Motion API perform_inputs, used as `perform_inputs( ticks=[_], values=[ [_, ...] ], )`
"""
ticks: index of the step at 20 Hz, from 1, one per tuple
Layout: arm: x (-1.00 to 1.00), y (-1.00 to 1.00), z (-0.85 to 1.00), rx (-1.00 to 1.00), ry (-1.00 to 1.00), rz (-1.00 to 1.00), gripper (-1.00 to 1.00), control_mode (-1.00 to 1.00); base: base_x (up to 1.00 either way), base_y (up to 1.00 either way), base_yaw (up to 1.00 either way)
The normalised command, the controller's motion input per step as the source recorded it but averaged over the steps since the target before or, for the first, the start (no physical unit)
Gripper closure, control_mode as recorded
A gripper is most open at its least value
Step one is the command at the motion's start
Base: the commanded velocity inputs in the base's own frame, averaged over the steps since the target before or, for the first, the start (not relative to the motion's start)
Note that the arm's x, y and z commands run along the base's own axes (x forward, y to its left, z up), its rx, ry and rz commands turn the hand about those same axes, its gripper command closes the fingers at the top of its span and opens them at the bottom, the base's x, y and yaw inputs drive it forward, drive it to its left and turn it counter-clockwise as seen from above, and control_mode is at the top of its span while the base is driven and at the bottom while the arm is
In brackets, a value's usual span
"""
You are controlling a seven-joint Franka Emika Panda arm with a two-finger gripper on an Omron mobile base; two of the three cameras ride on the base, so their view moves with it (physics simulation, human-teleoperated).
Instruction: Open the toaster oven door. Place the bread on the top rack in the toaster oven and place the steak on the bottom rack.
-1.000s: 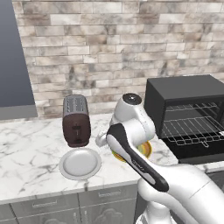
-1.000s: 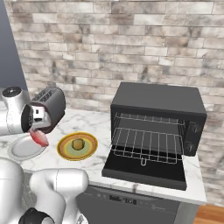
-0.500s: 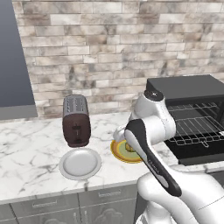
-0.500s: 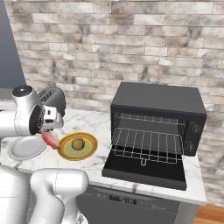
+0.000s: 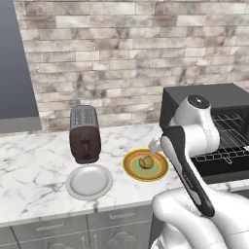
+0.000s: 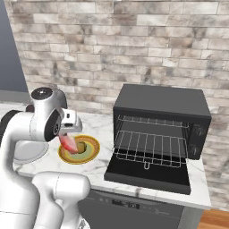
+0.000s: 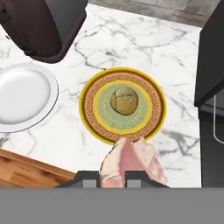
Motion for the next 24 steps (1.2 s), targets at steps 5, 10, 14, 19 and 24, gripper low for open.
perform_inputs(
  ticks=[5,10,14,19,24],
  values=[
    [-0.02,-0.68,0.11,-0.02,0.00,0.00,1.00,-1.00,0.00,0.00,0.00],
    [-0.05,-0.67,0.01,-0.02,0.00,0.00,1.00,-1.00,0.00,0.00,0.00],
    [0.00,-0.70,0.00,-0.02,0.00,0.00,1.00,-1.00,0.00,0.00,0.00],
    [0.00,-0.66,0.07,-0.05,0.00,0.00,1.00,-1.00,0.00,0.00,0.00],
    [0.05,-0.55,0.08,-0.09,-0.01,0.00,1.00,-1.00,0.00,0.00,0.00]
  ],
)
